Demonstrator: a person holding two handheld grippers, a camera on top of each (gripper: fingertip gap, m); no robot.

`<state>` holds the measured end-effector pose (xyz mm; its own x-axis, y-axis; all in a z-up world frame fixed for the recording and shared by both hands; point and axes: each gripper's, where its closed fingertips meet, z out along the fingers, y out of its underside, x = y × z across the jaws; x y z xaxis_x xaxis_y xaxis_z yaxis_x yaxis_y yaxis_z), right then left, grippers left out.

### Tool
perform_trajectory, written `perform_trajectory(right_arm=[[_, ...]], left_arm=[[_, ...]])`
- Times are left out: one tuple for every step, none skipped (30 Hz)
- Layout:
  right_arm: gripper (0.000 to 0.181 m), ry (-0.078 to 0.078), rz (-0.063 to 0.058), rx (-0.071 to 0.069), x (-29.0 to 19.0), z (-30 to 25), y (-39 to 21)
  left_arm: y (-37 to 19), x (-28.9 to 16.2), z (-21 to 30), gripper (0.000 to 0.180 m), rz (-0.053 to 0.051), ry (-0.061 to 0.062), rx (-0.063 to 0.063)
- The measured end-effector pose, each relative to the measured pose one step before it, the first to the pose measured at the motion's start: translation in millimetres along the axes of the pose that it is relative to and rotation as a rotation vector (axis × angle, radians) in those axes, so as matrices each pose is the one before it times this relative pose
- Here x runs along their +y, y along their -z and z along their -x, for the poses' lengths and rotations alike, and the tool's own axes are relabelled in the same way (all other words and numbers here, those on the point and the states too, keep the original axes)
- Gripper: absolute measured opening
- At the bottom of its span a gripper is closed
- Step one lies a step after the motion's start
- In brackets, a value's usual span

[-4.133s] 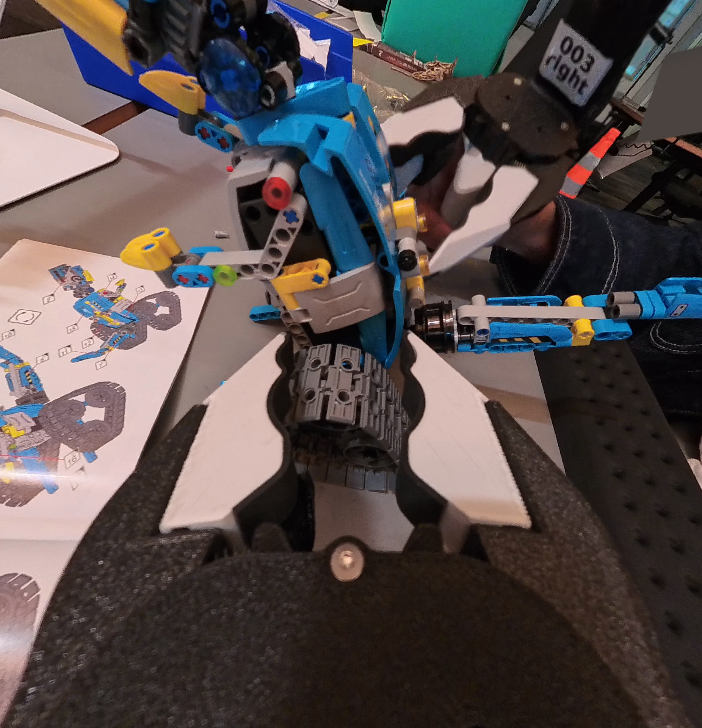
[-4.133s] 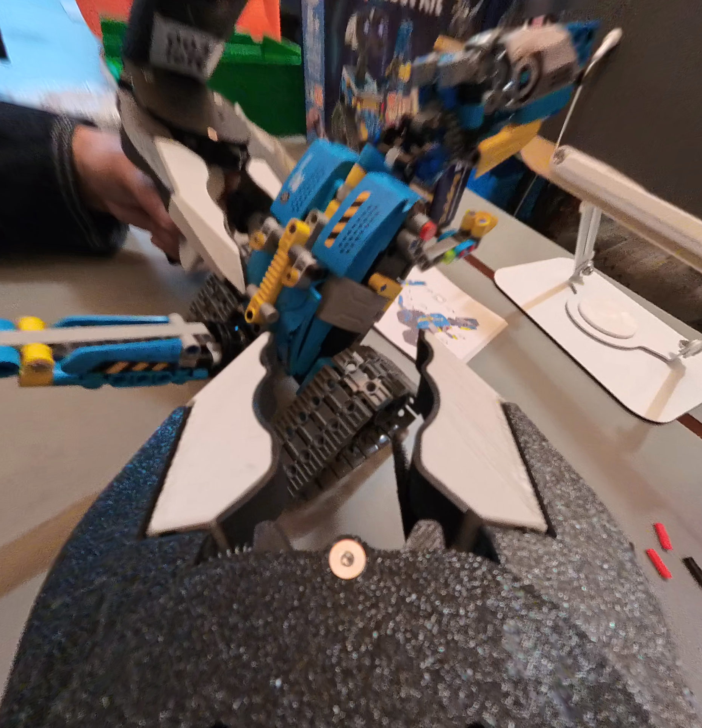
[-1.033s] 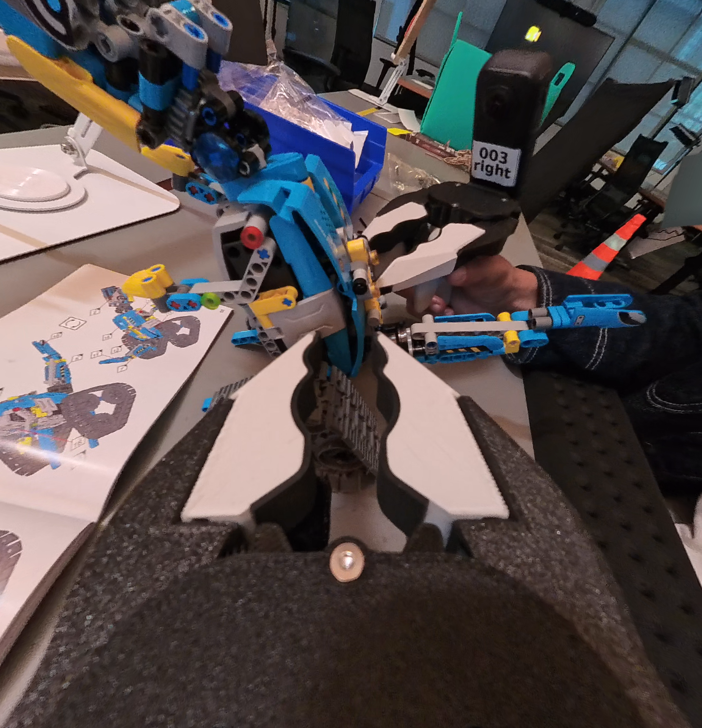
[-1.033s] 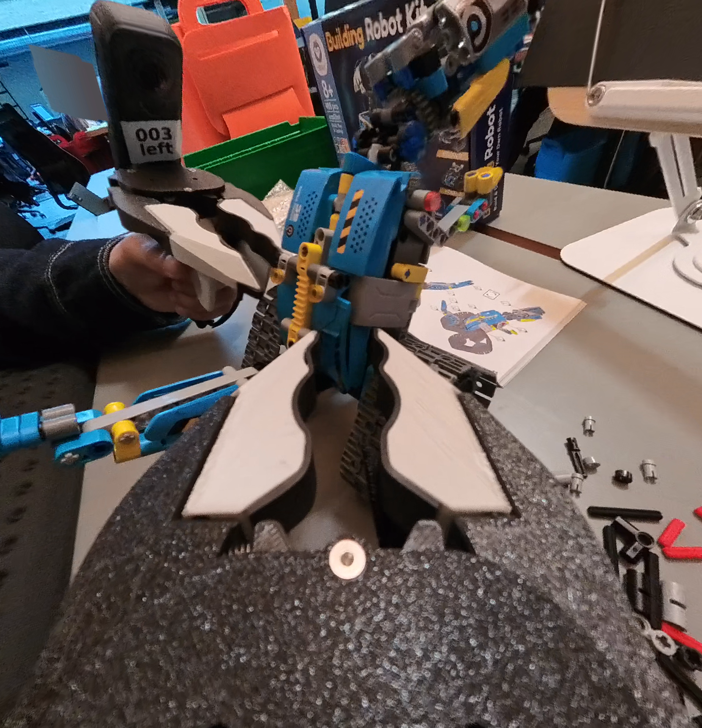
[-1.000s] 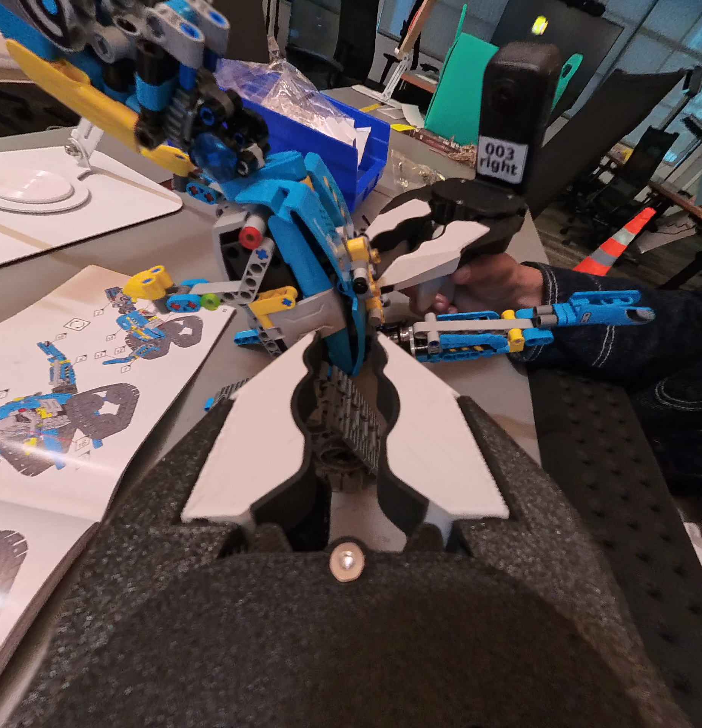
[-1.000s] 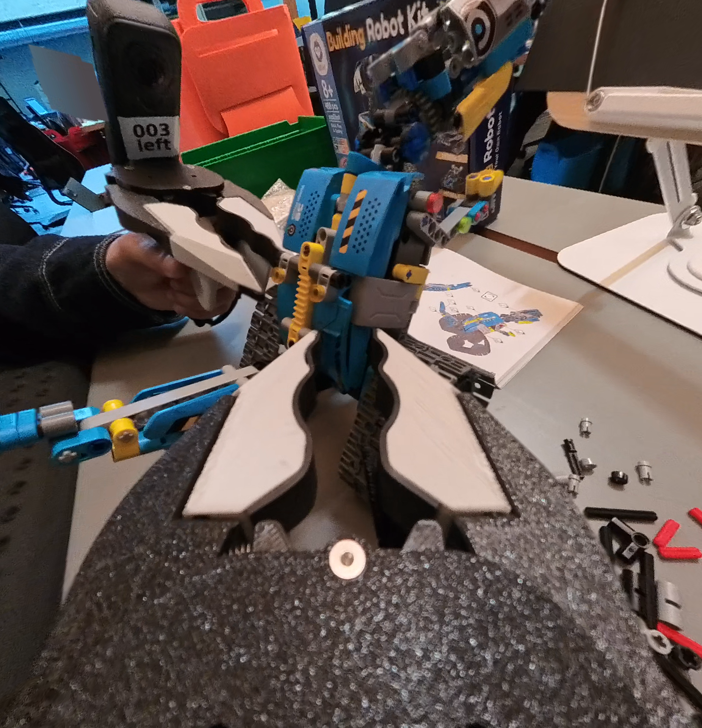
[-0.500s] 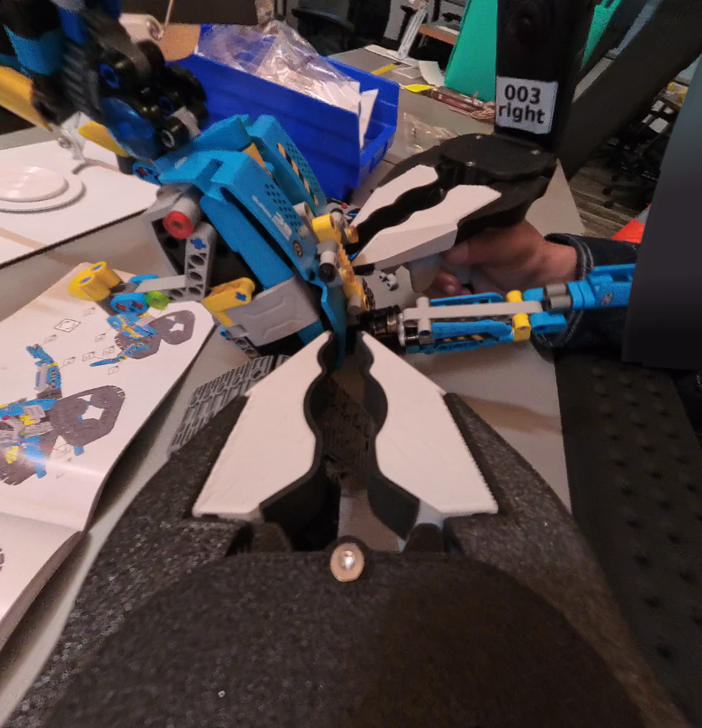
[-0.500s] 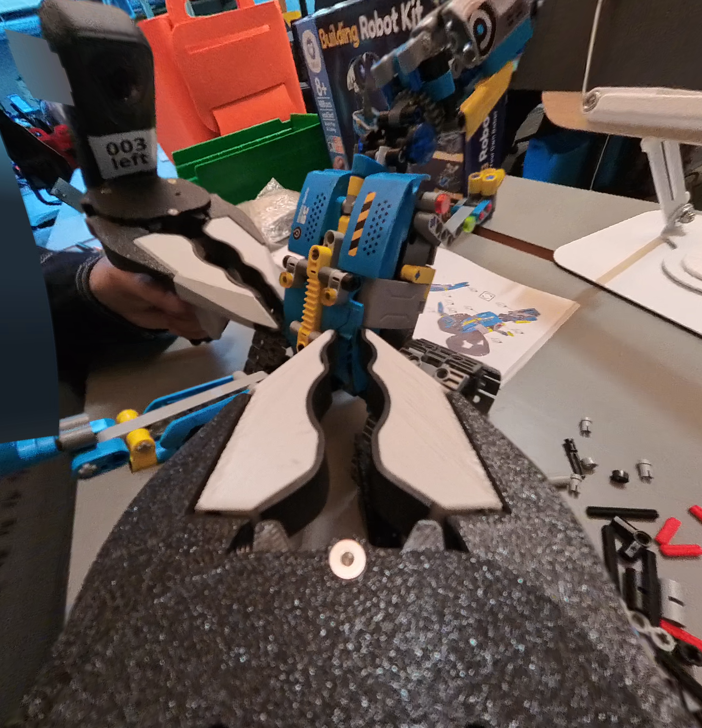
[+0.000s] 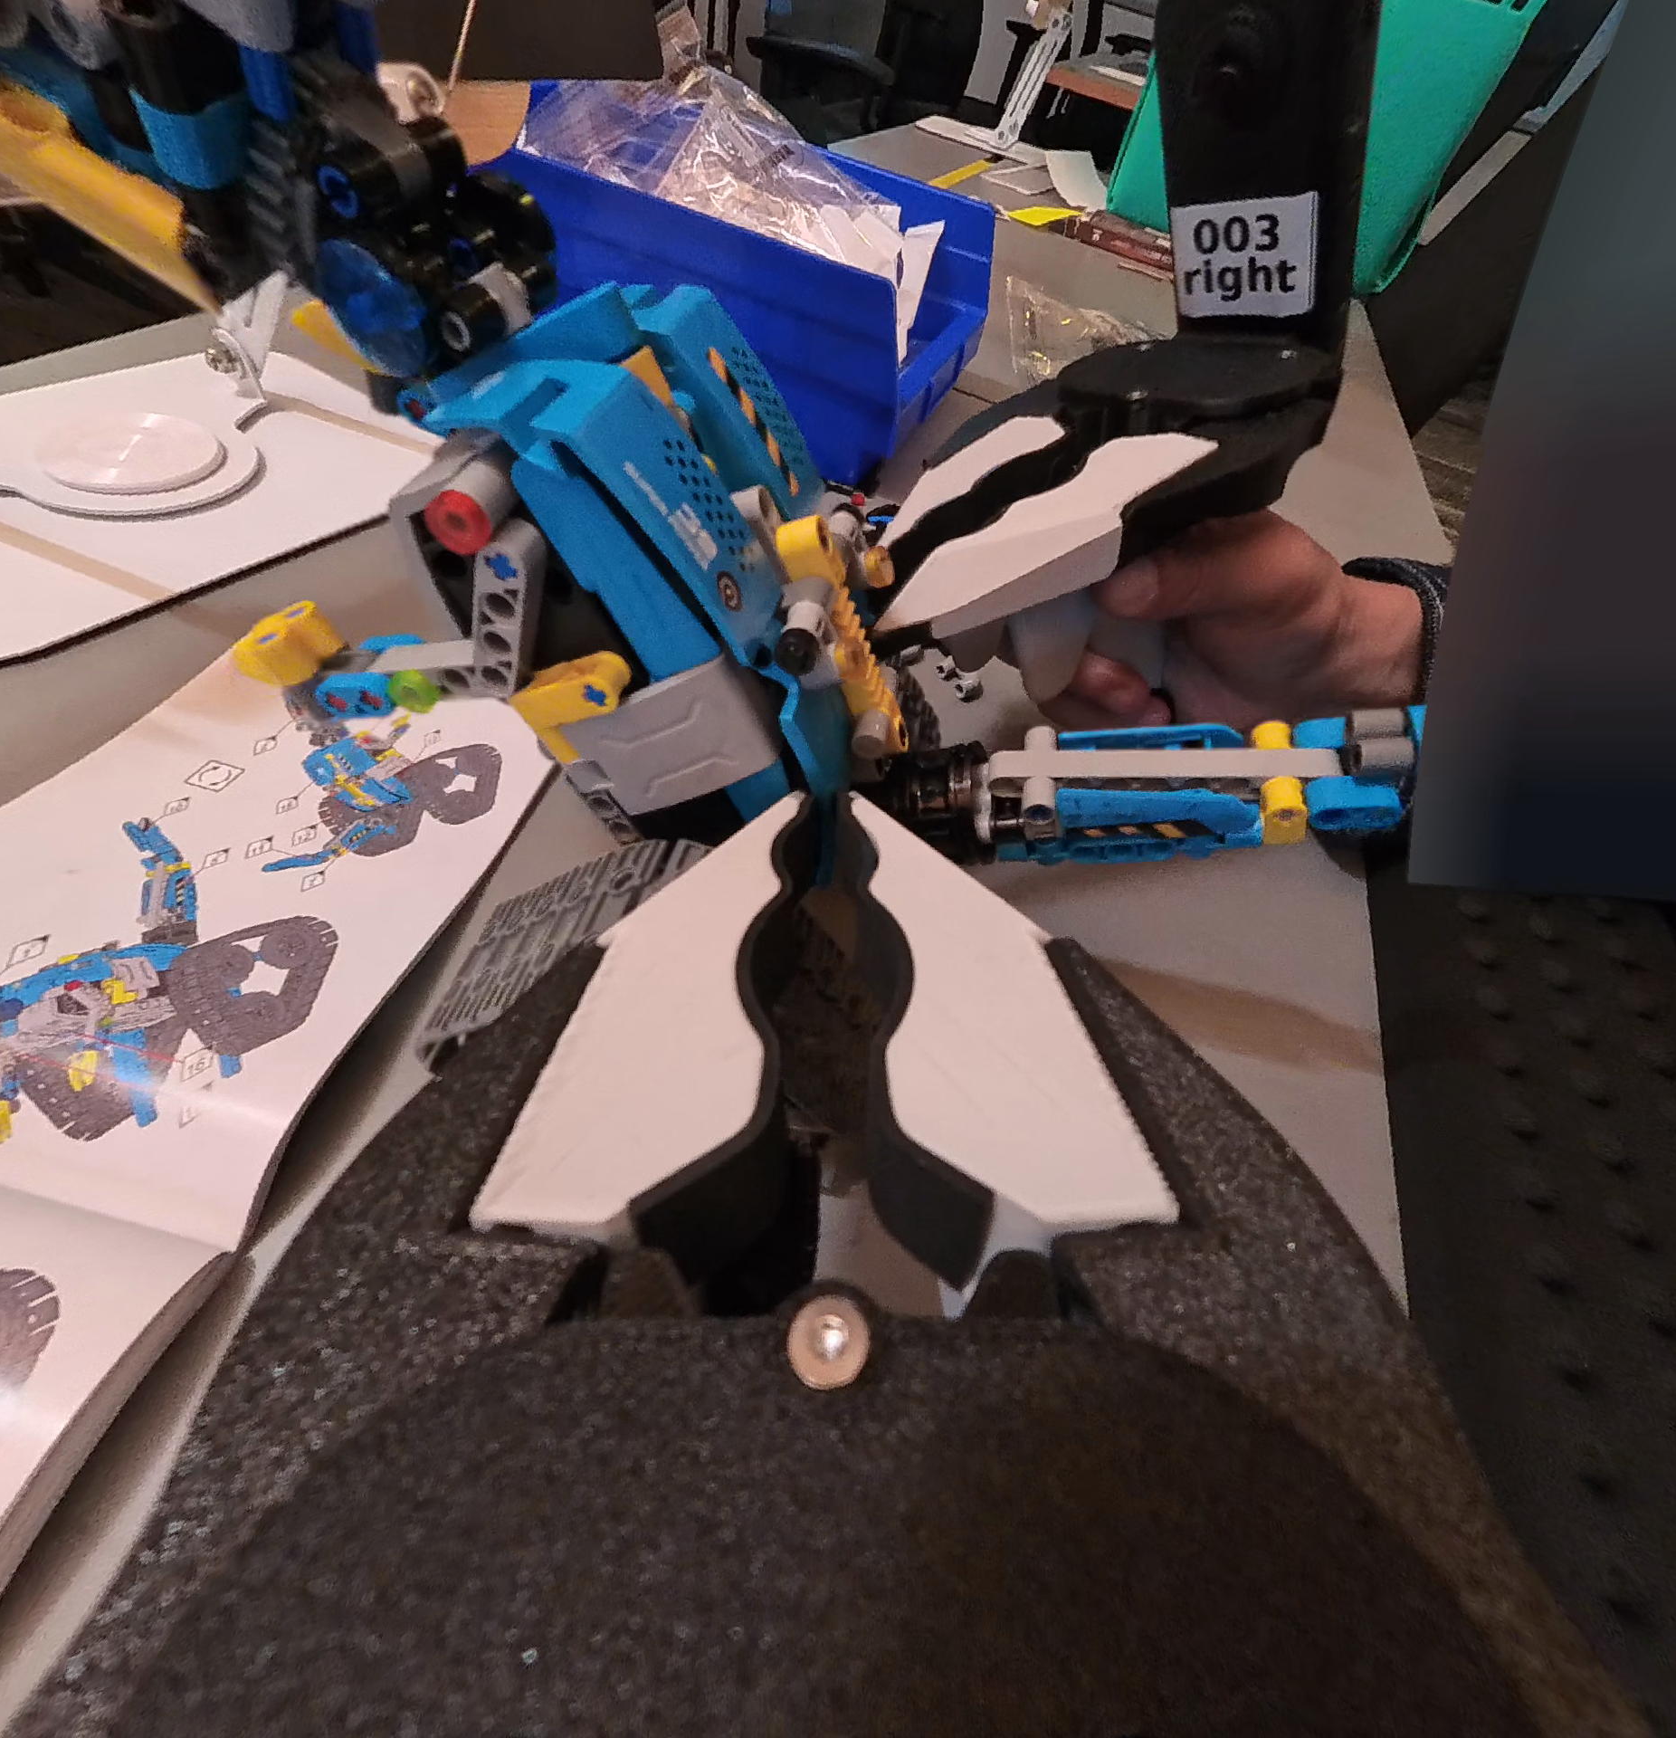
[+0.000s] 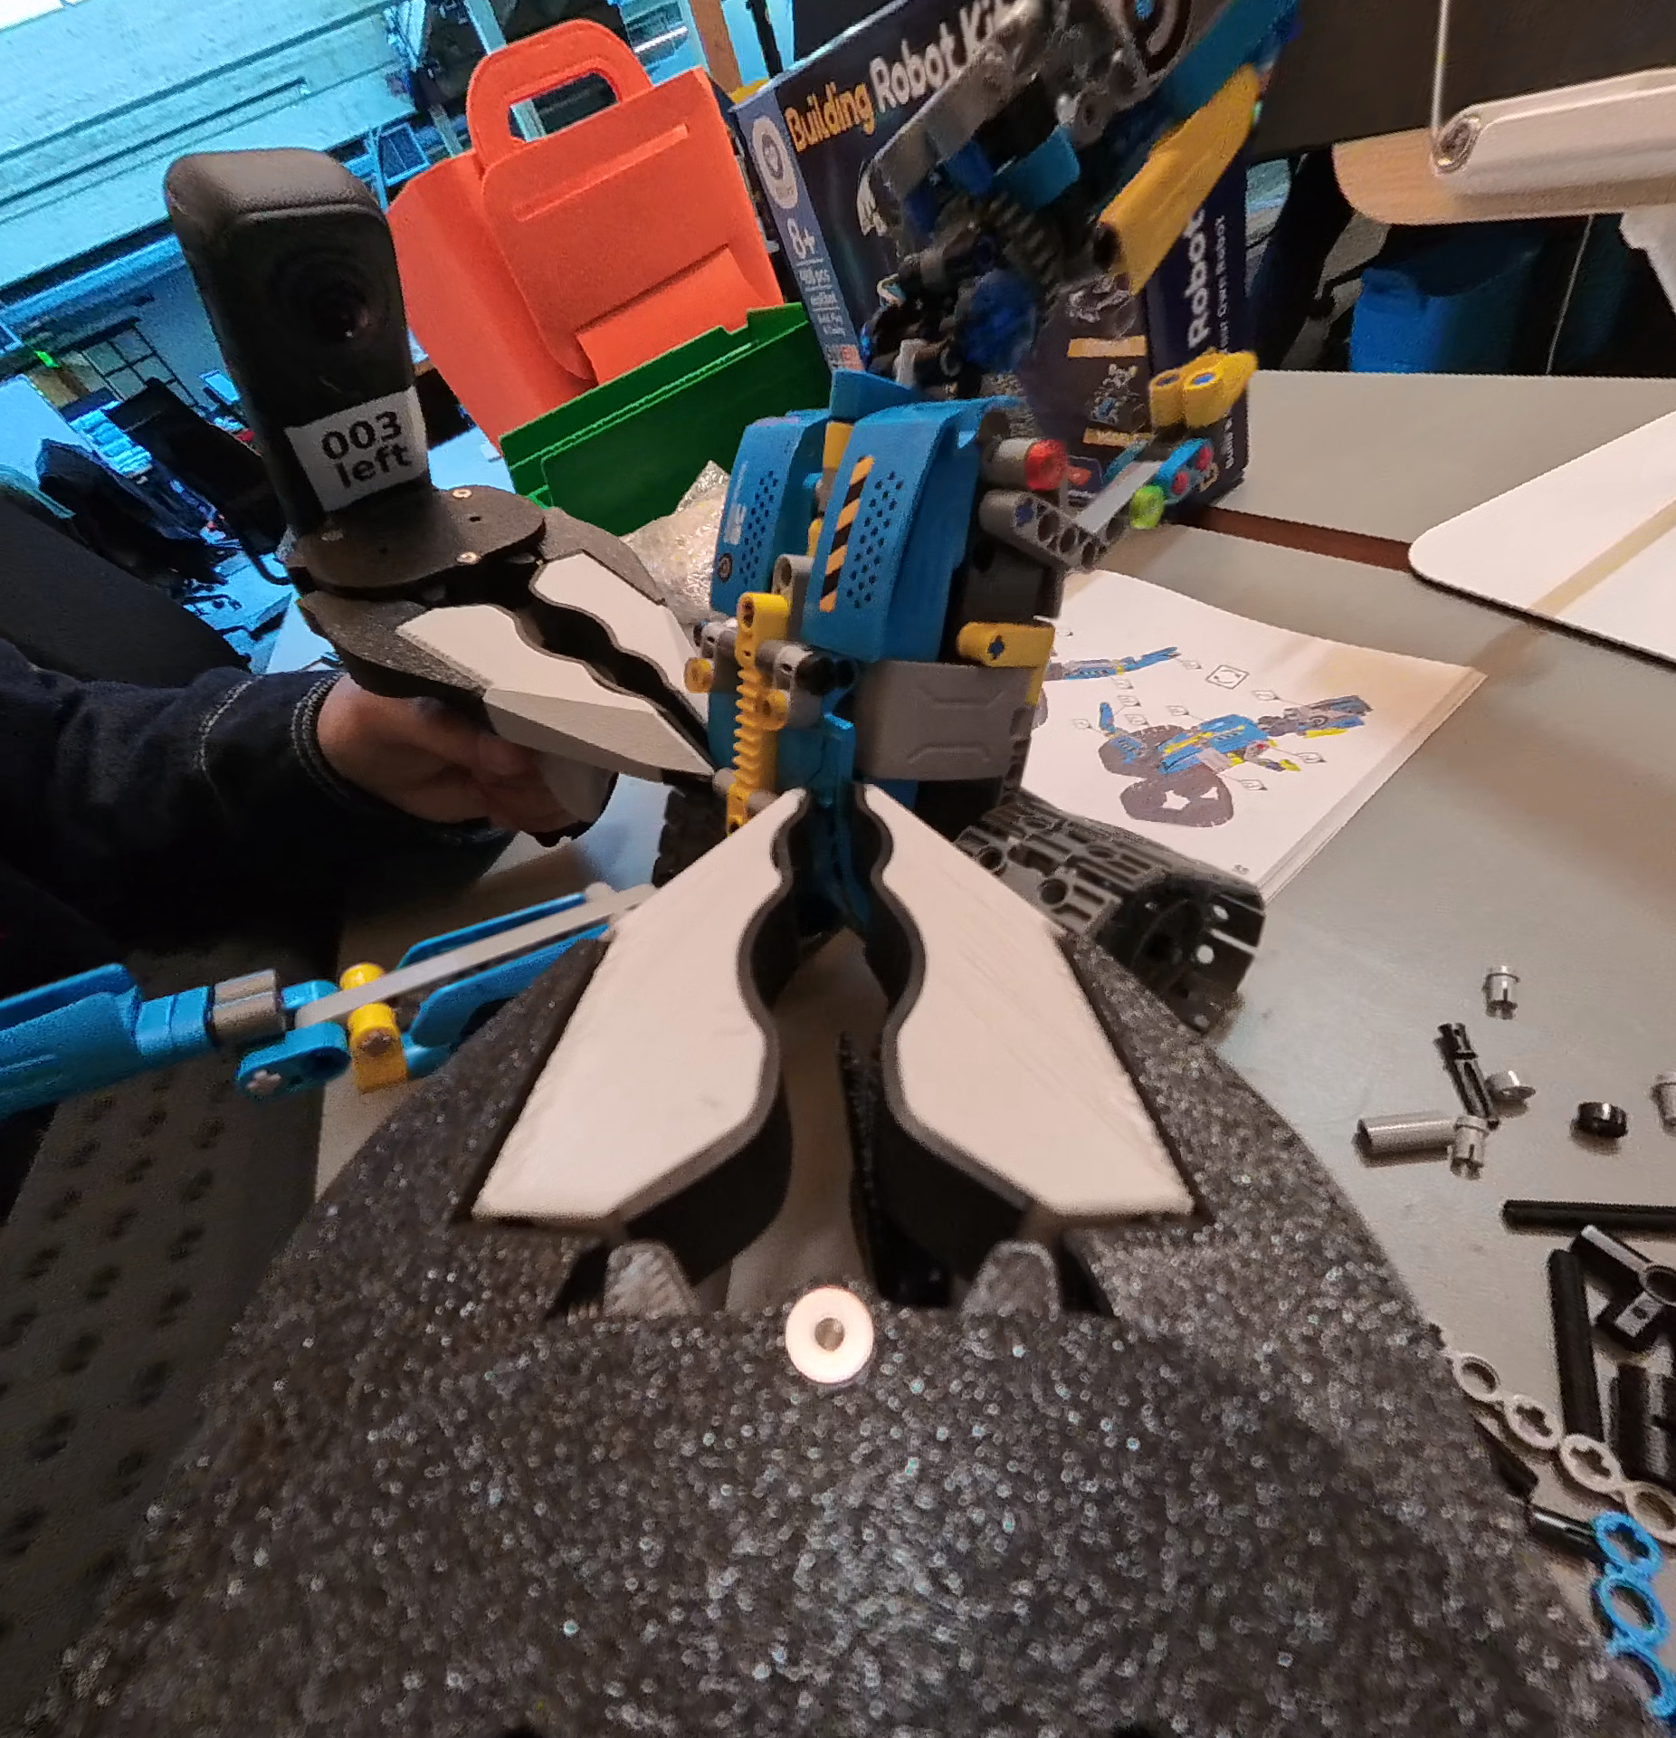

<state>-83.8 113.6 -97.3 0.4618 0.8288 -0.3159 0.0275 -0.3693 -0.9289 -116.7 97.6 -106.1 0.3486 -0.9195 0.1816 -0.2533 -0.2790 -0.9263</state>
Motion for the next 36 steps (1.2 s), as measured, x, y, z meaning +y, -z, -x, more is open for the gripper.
perform_trajectory(right_arm=[[0.005, 0.0022, 0.0032, -0.0019, 0.14, -0.01, 0.51], [0.006, 0.0075, 0.0028, 0.0040, 0.04, -0.26, 0.30], [0.006, 0.0144, 0.0027, 0.0076, 0.00, -0.17, 0.08], [0.007, 0.0155, 0.0034, 0.0098, 0.13, -0.72, 0.18], [0.007, 0.0122, 0.0026, 0.0097, -0.25, -0.68, 0.27], [0.007, 0.0118, 0.0026, 0.0094, 0.00, -0.56, 0.42], [0.007, 0.0063, 0.0021, 0.0051, 0.02, -0.26, 0.23], [0.007, 0.0018, -0.0001, 0.0039, -0.03, -0.30, -0.02], [0.007, 0.0053, 0.0002, 0.0018, 0.04, 0.16, 0.12], [0.007, 0.0089, 0.0014, 0.0046, 0.06, 0.10, 0.33], [0.007, 0.0100, 0.0014, 0.0036, 0.15, 0.32, 0.19], [0.006, 0.0045, 0.0030, -0.0054, 0.14, 0.95, 0.32], [0.006, -0.0032, 0.0018, -0.0085, 0.33, 0.74, 0.66], [0.006, -0.0120, -0.0018, -0.0110, 0.28, 0.73, 0.62], [0.005, -0.0085, -0.0031, -0.0121, 0.05, 0.79, 0.74], [0.005, -0.0099, -0.0016, -0.0139, 0.48, 0.75, 0.52], [0.004, -0.0216, -0.0024, -0.0151, 0.05, 0.28, 0.56], [0.004, -0.0126, -0.0012, -0.0047, -0.27, -0.43, 0.17], [0.005, 0.0035, 0.0005, 0.0057, -0.14, -0.48, -0.22], [0.005, 0.0118, 0.0006, 0.0109, -0.25, -0.48, -0.09], [0.005, 0.0116, 0.0010, 0.0134, -0.19, -0.74, 0.00], [0.005, 0.0079, -0.0002, 0.0158, -0.30, -1.62, 0.30], [0.005, 0.0082, -0.0014, 0.0123, -0.53, -1.05, 0.30], [0.005, 0.0084, -0.0008, 0.0104, -0.28, -0.82, 0.22], [0.005, 0.0046, 0.0003, 0.0066, -0.27, -0.76, 0.45], [0.003, 0.0021, -0.0033, 0.0075, -0.94, -1.38, 1.47], [0.000, 0.0024, -0.0145, 0.0337, -2.56, -5.56, 3.31], [0.000, 0.0064, -0.0236, 0.0766, -3.81, -13.06, 5.43], [0.000, 0.0024, -0.0161, 0.0248, -3.23, -5.86, 5.01], [0.000, -0.0035, -0.0153, -0.0322, -3.66, 4.23, 4.21], [0.000, 0.0060, -0.0055, -0.0183, -1.74, 4.37, 2.11], [0.000, 0.0244, 0.0065, 0.0121, 0.83, 1.52, -0.38], [0.000, 0.0351, 0.0158, 0.0122, 2.29, 2.51, -2.23], [0.003, 0.0340, 0.0139, 0.0107, 2.05, 3.08, -3.41], [0.009, 0.0230, 0.0081, 0.0121, 1.24, 2.52, -3.95], [0.014, 0.0105, 0.0155, 0.0029, 2.26, 2.94, -4.56]], left_arm=[[-0.05, -0.04, 0.04, 0.001, 0.0009, -0.0012, 0.0012], [-0.13, -0.05, 0.01, 0.002, 0.0010, 0.0000, 0.0006], [-0.08, 0.08, -0.11, 0.001, 0.0003, -0.0014, -0.0010], [-0.02, 0.00, -0.05, 0.002, 0.0002, -0.0033, -0.0012], [0.18, -0.23, 0.01, 0.001, 0.0004, -0.0030, -0.0019], [0.09, -0.14, 0.21, 0.002, 0.0011, -0.0019, -0.0012], [0.00, -0.01, -0.03, 0.001, 0.0008, -0.0005, 0.0001], [0.03, -0.07, 0.07, 0.001, -0.0005, 0.0009, 0.0000], [-0.06, 0.07, -0.20, 0.001, 0.0000, 0.0010, 0.0017], [0.10, 0.08, -0.07, 0.001, 0.0006, -0.0001, 0.0014], [0.08, -0.01, -0.08, 0.001, 0.0006, -0.0001, 0.0005], [-0.01, 0.10, -0.34, 0.001, 0.0007, 0.0002, 0.0014], [-0.03, 0.09, -0.37, 0.001, 0.0008, 0.0008, 0.0020], [-0.07, 0.15, -0.39, 0.001, 0.0004, 0.0004, 0.0018], [-0.06, 0.01, -0.45, 0.001, 0.0000, -0.0005, 0.0026], [0.05, 0.13, -0.32, 0.001, -0.0006, -0.0002, 0.0038], [-0.06, 0.09, -0.25, 0.001, -0.0013, 0.0001, 0.0039], [-0.08, -0.06, 0.09, 0.001, -0.0013, 0.0011, 0.0022], [0.02, -0.08, 0.14, 0.001, -0.0003, 0.0004, 0.0003], [0.14, -0.07, 0.12, 0.001, 0.0007, -0.0017, -0.0009], [0.06, -0.09, 0.12, 0.001, 0.0005, -0.0026, -0.0014], [0.03, -0.12, 0.13, 0.001, -0.0004, -0.0012, -0.0012], [-0.03, -0.17, 0.19, 0.001, -0.0010, 0.0017, -0.0007], [-0.11, -0.11, 0.15, 0.001, -0.0009, 0.0029, 0.0005], [-0.07, -0.01, 0.23, 0.001, -0.0008, 0.0027, 0.0010], [0.18, 0.00, 0.47, 0.001, -0.0006, 0.0028, -0.0010], [0.33, 0.12, 0.57, 0.001, -0.0001, 0.0014, -0.0014], [0.33, 0.11, 0.09, 0.001, -0.0002, 0.0021, 0.0017], [0.21, 0.06, 0.10, 0.001, -0.0010, 0.0042, 0.0013], [0.01, 0.06, 0.14, 0.001, -0.0011, 0.0021, -0.0006], [-0.23, 0.01, -0.10, 0.001, -0.0002, 0.0000, 0.0004], [-0.19, 0.15, -0.20, 0.001, 0.0003, 0.0011, 0.0022], [-0.18, 0.07, 0.01, 0.001, -0.0006, 0.0030, 0.0024], [-0.05, -0.01, -0.02, 0.001, -0.0009, 0.0034, 0.0018], [-0.05, 0.10, -0.03, 0.001, -0.0004, 0.0022, 0.0009], [-0.07, 0.00, -0.04, 0.001, 0.0000, 0.0003, -0.0007]])
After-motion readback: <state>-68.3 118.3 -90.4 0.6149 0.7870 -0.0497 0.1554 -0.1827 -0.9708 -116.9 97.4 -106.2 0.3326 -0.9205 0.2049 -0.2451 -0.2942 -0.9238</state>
